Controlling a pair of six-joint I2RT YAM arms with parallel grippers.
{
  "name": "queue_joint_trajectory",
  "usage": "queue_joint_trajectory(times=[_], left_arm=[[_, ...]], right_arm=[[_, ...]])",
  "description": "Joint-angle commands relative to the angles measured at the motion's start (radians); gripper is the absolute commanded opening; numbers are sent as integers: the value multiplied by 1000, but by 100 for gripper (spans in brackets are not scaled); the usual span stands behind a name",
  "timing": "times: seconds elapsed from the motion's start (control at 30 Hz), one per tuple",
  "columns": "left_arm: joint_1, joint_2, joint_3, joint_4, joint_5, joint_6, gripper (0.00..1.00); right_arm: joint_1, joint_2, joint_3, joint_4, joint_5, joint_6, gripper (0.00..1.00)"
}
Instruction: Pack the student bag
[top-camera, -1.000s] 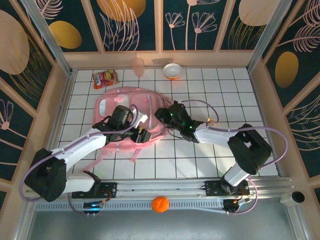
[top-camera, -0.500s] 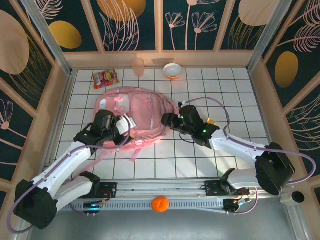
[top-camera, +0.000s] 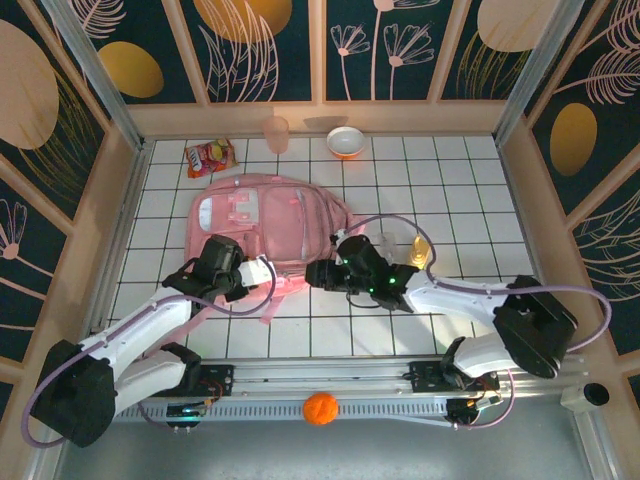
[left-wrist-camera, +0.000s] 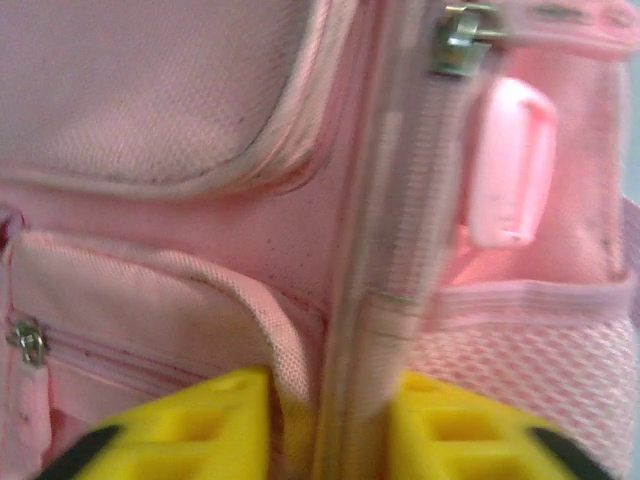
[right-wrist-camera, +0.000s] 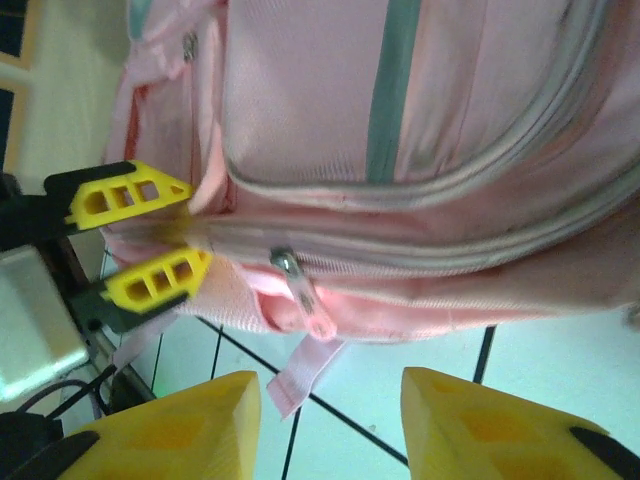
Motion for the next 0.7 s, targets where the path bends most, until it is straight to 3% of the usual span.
queue_joint_trajectory(times=[0.0,0.17,0.47,0.6,0.67], left_arm=[[-4,-27,15,26,75,-3,15],[-5,-43,17,18,71,-10,10],[-6,-57,30,6,86,-19,10],[-5,-60,36,4,82,-24,9],[-6,-59,38,-1,69,-25,8]], right_arm=[[28,93,45,19,-33,28,41],[56,207,132,51,-44,46,43],[37,279,173,131,-53,56,45],[22,290,200,93,-32,42,30],[17,288,211,44,4,41,11]])
